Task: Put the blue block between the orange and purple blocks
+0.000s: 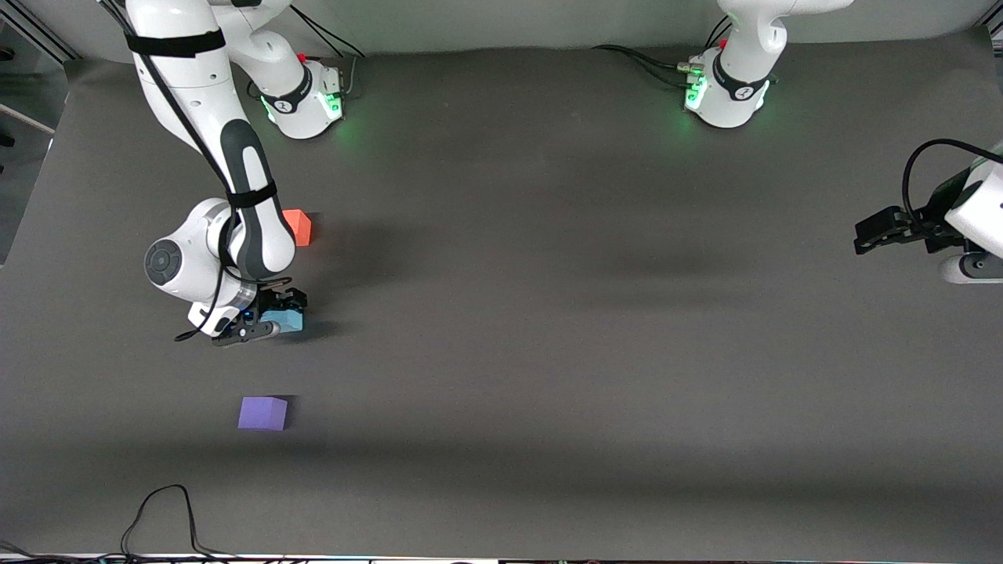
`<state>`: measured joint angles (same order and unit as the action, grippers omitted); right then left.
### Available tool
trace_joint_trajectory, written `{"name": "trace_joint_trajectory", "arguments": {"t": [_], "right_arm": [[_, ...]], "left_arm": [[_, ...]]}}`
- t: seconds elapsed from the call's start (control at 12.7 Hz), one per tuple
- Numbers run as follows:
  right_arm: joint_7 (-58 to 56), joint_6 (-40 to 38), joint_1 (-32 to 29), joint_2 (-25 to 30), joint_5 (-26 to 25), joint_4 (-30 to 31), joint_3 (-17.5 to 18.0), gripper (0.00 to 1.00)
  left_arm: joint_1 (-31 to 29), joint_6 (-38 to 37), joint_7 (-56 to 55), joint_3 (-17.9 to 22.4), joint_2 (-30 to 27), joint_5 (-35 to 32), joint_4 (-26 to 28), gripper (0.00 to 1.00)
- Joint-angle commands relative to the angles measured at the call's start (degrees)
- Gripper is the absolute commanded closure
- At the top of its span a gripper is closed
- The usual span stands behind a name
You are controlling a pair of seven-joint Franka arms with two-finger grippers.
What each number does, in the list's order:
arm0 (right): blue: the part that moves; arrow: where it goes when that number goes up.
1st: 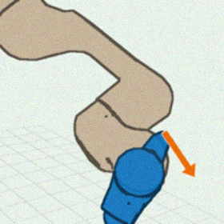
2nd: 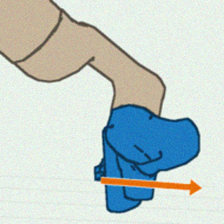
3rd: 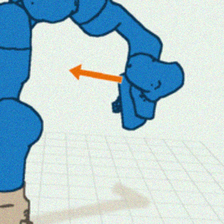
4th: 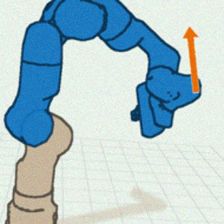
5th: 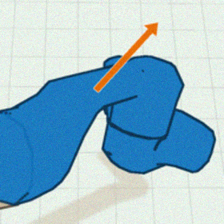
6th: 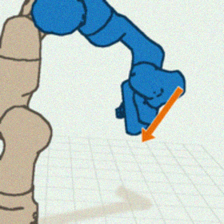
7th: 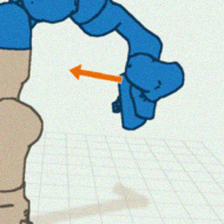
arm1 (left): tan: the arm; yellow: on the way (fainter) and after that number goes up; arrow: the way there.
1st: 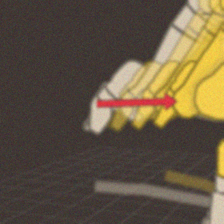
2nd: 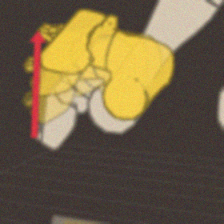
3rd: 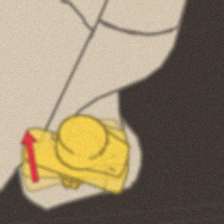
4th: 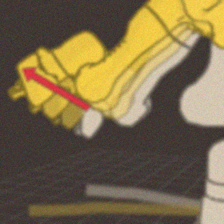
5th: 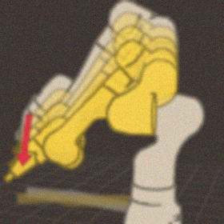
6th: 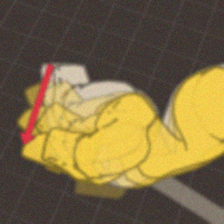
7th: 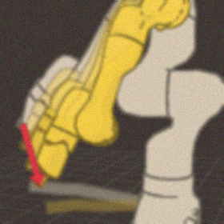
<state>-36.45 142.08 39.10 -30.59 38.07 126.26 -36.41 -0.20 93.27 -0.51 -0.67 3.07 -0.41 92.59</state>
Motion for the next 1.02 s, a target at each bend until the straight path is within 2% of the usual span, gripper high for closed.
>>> {"name": "trace_joint_trajectory", "arguments": {"t": [0.0,0.39,0.63,0.71,0.79,0.95], "right_arm": [[-1.26,0.13,0.45,-0.97,2.01,-1.10,-0.33,0.00],[-1.17,-0.40,0.54,0.52,2.01,-1.19,-0.51,0.00],[-0.99,-4.60,0.62,3.77,0.87,-2.06,-1.73,0.00],[-0.99,-7.14,0.71,5.26,-2.09,-3.38,-4.09,0.00],[-0.21,-12.82,0.71,7.19,-6.30,-6.61,-6.29,0.00],[2.51,-25.64,0.71,9.22,-11.15,-15.38,-10.51,0.00]], "left_arm": [[-0.06,0.95,0.95,0.14,-0.43,0.14,0.49,0.00],[-0.06,0.95,0.95,0.14,-0.43,0.14,0.49,0.00],[-0.06,1.03,0.95,0.14,-0.43,0.14,0.49,0.00],[-0.06,1.03,0.95,0.14,-0.43,0.14,0.49,0.00],[-0.15,0.95,0.95,0.14,-0.52,0.49,0.49,0.00],[-0.15,0.95,0.95,0.14,-0.52,0.50,0.49,0.00]]}}
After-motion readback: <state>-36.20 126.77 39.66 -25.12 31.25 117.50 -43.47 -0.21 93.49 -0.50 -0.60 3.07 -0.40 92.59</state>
